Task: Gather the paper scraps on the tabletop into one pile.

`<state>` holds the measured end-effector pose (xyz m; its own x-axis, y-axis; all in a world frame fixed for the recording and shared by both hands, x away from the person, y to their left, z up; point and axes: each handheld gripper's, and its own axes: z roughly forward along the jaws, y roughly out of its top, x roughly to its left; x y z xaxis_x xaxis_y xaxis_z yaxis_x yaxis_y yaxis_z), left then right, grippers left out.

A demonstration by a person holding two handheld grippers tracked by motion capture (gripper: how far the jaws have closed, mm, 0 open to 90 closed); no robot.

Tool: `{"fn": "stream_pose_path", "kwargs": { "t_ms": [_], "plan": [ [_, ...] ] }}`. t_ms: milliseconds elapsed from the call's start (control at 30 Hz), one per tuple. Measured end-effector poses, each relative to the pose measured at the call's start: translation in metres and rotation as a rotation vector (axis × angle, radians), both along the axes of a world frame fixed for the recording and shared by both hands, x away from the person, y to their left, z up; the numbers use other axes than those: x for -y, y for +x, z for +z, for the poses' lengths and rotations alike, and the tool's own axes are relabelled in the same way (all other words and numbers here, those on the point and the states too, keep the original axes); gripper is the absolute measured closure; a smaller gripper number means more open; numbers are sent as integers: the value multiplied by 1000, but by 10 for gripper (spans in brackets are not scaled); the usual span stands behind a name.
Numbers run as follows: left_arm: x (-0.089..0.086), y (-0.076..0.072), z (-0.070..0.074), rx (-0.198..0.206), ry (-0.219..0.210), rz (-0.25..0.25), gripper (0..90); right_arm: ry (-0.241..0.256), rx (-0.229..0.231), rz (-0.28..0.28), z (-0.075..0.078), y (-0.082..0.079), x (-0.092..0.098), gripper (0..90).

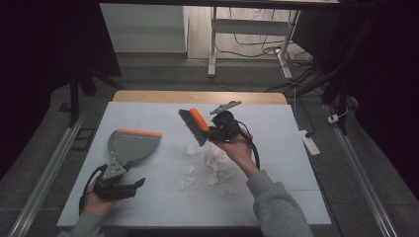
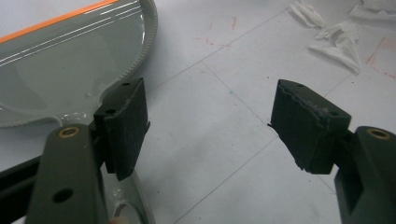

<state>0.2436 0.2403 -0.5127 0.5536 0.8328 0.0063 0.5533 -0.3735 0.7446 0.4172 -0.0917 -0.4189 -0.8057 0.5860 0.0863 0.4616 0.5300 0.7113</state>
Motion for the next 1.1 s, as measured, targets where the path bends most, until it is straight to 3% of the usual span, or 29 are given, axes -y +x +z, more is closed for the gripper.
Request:
{"fn": "stream_pose_path", "kwargs": {
  "t_ms": [133,300,467,567,733,800,900,1100],
  "plan": [
    [0,0,0,0,-2,0,285,8,-25,20,-10,1,-23,703],
    [-2,0,0,0,-1,-2,285,-15,-60,22,-34,10,-55,704],
    [-3,0,0,0,-3,-4,285,-19,-112,-2,-53,17,-66,704],
    [-3,0,0,1,-4,-6,285,-71,-98,-37,-54,18,-59,704],
    [-1,0,0,0,-1,-10,286,-104,-94,-112,-50,19,-30,704],
    [0,0,-1,-3,2,-11,286,-90,-99,-122,-47,19,-18,704],
    [0,0,-1,-2,3,-9,286,-29,-82,-102,-38,15,-5,704],
    [-2,0,-1,0,-3,-5,286,32,-14,-76,-12,3,5,704]
  ]
}}
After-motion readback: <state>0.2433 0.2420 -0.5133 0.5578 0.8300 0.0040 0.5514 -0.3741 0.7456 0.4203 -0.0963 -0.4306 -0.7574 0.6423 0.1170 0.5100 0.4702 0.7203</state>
